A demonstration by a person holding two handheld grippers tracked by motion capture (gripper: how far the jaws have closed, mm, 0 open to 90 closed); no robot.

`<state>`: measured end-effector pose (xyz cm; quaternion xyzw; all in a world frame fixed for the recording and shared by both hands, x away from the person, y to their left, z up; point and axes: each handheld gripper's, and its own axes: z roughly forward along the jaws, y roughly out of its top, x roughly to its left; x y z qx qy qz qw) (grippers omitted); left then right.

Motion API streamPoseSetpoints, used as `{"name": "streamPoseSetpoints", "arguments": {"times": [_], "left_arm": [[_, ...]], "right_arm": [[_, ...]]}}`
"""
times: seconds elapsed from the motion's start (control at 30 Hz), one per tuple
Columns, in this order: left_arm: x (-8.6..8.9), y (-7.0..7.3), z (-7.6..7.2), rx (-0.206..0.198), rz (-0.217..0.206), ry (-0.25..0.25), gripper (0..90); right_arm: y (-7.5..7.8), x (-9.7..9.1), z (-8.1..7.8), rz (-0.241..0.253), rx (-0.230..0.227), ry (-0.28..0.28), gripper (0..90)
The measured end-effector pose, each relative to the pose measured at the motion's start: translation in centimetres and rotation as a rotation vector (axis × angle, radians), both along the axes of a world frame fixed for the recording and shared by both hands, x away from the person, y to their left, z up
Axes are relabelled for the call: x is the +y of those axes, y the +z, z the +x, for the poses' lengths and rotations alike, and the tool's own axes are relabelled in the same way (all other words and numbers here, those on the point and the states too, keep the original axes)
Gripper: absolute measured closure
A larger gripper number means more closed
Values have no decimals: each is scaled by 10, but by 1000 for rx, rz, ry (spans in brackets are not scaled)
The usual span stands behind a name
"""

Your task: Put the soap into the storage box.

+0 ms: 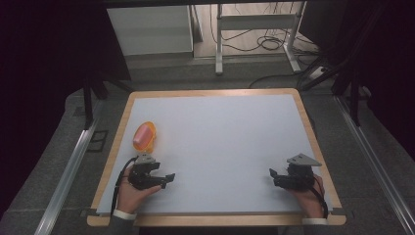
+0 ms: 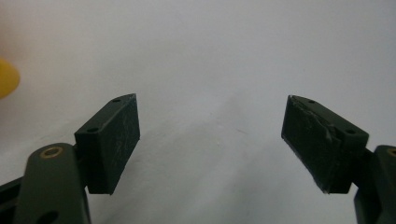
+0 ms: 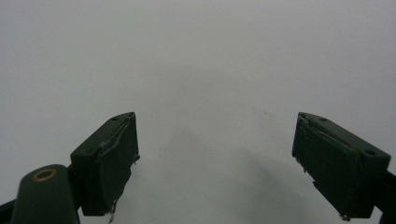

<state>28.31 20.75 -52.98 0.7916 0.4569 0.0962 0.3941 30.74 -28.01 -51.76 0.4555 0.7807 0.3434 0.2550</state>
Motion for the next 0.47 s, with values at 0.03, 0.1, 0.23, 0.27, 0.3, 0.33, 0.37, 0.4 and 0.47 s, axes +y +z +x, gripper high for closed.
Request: {"name": "streamPoseSetpoints", "arguments": {"times": [0.03,0.1,0.23,0.27,0.3,0.33,0.37,0.4,0.47], "left_arm": [[0,0,0,-2,-5,1,204],[-1,0,0,0,-12,-2,205],[-2,1,1,-4,-24,-3,204],[-2,1,1,-4,-23,-4,203],[-2,1,1,-7,-20,-3,203],[-2,0,0,-10,-19,1,203],[-1,-1,1,-8,-18,3,204],[0,-2,1,-5,-20,6,204],[1,-4,1,-11,-24,13,208]], "right_arm": [[0,0,0,-1,0,0,142],[-1,1,0,-7,3,3,142],[-1,1,0,-11,3,7,142],[-1,1,0,-11,1,8,142],[0,1,0,-8,-1,7,142],[0,1,0,-9,-2,7,142],[0,2,0,-10,-2,8,142],[1,2,0,-9,-5,8,142],[2,2,-1,-8,-11,13,142]]}}
